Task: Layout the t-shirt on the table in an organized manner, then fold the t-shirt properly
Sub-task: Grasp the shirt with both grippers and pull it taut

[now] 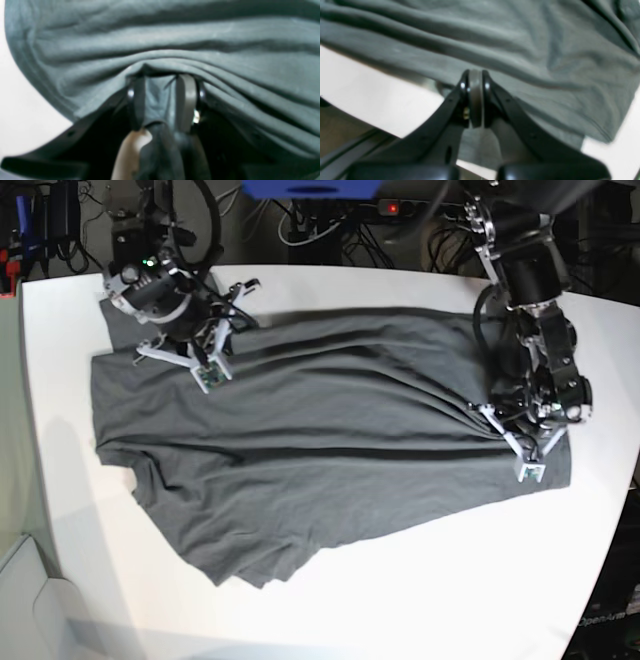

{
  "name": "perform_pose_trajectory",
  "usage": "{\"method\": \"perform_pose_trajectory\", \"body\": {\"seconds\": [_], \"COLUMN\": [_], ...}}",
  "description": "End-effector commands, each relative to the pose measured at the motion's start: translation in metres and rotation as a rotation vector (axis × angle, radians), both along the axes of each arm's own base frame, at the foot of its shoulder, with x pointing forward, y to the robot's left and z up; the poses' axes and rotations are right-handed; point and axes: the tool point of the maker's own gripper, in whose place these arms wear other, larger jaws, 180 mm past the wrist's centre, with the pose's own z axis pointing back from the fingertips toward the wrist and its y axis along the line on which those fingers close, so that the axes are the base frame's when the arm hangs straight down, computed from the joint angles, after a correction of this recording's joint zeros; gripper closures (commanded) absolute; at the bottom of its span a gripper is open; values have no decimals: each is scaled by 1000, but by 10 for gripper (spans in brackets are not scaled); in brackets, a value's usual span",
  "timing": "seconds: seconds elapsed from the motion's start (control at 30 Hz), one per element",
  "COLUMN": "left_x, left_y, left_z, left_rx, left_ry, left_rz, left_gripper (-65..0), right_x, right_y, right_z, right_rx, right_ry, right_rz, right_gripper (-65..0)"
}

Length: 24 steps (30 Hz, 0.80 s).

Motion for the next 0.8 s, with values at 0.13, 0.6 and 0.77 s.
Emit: {"method": "perform_pose_trajectory", "body": {"seconds": [0.13,0.6,0.77], "left_x": [15,-66,-94], "left_y": [19,-10,-25], "left_z": [59,66,34], "left_rx": [102,150,106], "left_ry": [-94,4,48], "left_rz": [11,8,-11], "left_gripper": [-211,-211,-211], "right_x": [36,60,58], "right_y": [18,45,47], "right_z": [10,-49,-59], "right_rx": [29,73,86], "right_ry": [-64,74,88], "right_rz": [43,72,71], "right_gripper": [0,0,0]}}
